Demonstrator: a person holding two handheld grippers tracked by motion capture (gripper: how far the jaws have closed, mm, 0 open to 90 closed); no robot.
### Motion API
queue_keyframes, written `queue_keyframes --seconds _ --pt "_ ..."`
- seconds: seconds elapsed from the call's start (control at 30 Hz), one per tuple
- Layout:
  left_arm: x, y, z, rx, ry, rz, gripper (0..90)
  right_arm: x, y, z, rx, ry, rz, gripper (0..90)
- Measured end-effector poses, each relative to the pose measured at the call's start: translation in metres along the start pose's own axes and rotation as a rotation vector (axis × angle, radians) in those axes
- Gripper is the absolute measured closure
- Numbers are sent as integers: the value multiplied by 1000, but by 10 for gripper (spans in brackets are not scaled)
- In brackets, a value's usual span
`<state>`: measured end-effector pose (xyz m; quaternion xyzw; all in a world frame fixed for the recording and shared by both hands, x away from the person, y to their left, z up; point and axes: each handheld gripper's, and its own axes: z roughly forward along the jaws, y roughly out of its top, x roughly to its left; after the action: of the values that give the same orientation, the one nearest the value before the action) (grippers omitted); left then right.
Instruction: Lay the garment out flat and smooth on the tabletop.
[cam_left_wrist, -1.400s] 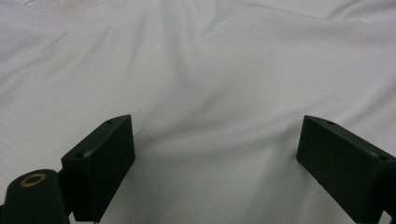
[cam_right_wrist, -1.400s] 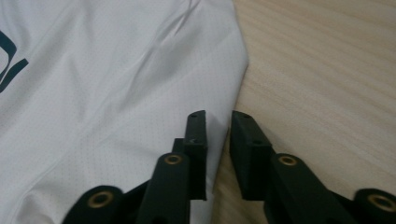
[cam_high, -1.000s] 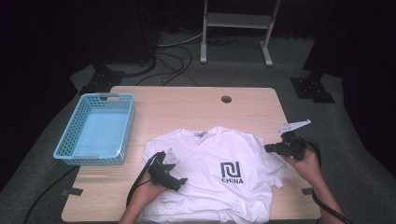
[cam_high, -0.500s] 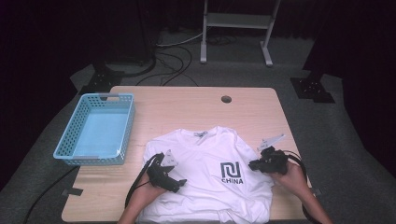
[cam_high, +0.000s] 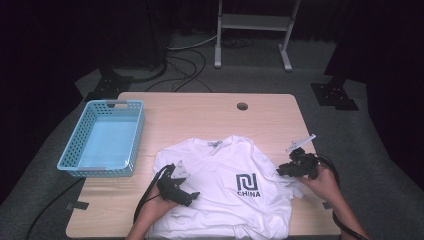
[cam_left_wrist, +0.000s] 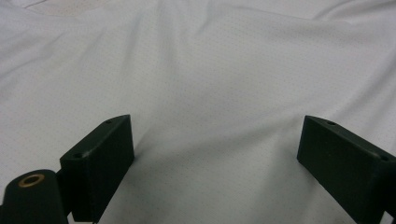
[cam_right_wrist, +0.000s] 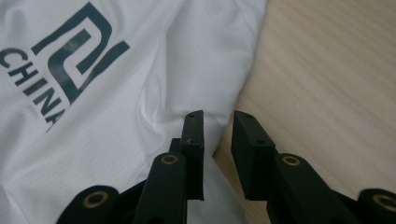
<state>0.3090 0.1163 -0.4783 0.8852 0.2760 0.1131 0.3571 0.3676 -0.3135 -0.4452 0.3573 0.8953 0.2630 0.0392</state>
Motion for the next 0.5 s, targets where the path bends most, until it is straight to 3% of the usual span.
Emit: queue_keyframes --seconds 0.2,0.33,0.5 --pt "0 0 0 1 0 -3 98 5 -12 0 22 51 5 681" --pt "0 0 0 -1 1 -5 99 10 -18 0 24 54 1 682" --pt "0 0 0 1 2 -5 99 13 -24 -6 5 36 -12 822"
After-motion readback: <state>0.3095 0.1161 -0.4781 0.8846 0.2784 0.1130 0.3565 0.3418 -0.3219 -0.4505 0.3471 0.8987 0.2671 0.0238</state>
